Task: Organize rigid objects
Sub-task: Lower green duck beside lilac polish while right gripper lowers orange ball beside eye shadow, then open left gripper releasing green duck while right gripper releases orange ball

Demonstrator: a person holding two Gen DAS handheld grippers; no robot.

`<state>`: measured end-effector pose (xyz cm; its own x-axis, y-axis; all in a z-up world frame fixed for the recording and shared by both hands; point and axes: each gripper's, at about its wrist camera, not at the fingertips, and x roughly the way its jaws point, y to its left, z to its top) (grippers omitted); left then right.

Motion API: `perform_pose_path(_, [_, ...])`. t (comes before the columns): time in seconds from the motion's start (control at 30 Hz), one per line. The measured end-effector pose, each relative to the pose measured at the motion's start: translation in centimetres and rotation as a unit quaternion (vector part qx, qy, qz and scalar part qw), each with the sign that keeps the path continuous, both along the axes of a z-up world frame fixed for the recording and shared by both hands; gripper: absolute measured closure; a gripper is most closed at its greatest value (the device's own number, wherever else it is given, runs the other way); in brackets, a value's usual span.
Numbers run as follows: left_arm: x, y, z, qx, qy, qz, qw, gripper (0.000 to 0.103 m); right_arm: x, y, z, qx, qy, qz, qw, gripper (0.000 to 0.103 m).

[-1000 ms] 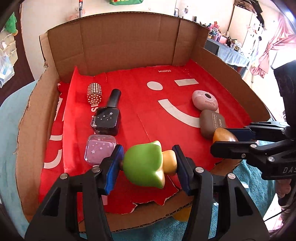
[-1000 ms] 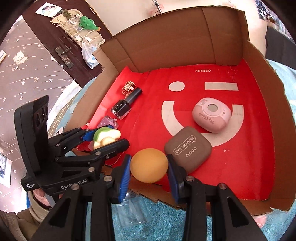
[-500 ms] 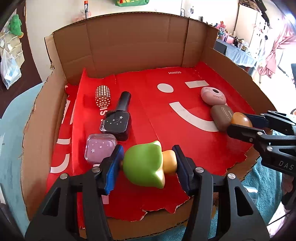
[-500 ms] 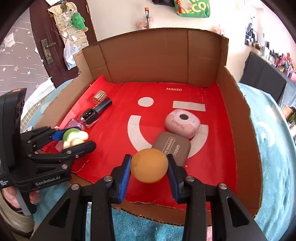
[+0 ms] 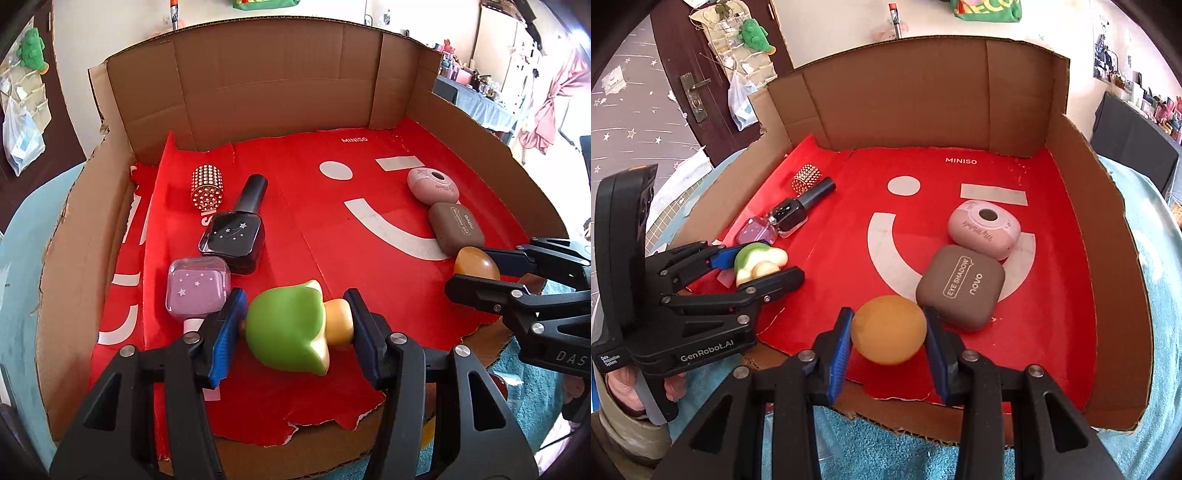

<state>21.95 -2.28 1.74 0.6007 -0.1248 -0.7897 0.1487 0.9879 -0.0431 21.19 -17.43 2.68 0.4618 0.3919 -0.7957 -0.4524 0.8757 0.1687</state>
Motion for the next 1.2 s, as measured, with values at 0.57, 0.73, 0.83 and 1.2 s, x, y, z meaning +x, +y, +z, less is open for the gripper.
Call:
perform_pose_path(0.57, [0.13,-0.22,-0.02,0.001,-0.002,0.009,1.0,0.05,0.57,-0.25,-0.98,-0.071,-0.047,-0.041,0.996,0.063])
perform_pose_path(0.73, [0.02,-0.18,0.01,0.0,-0.004,0.008,1.0,0.05,0.67,-0.32,-0.99,-0.065,-0.046,-0.042,0.996,0.063])
perform_pose_path(0.83, [-0.07,0.01,0.11,-0.003,-0.003,0.009,0.9999,0.05,0.66,-0.33,-0.99,-0.061,-0.046,-0.043,0.996,0.063])
perform_pose_path(1.2, [-0.18,0.13,0.24,-0.012,-0.003,0.003,0.9999,0.042,0.51,-0.54,-1.0,-0.059,-0.044,-0.046,0.996,0.063])
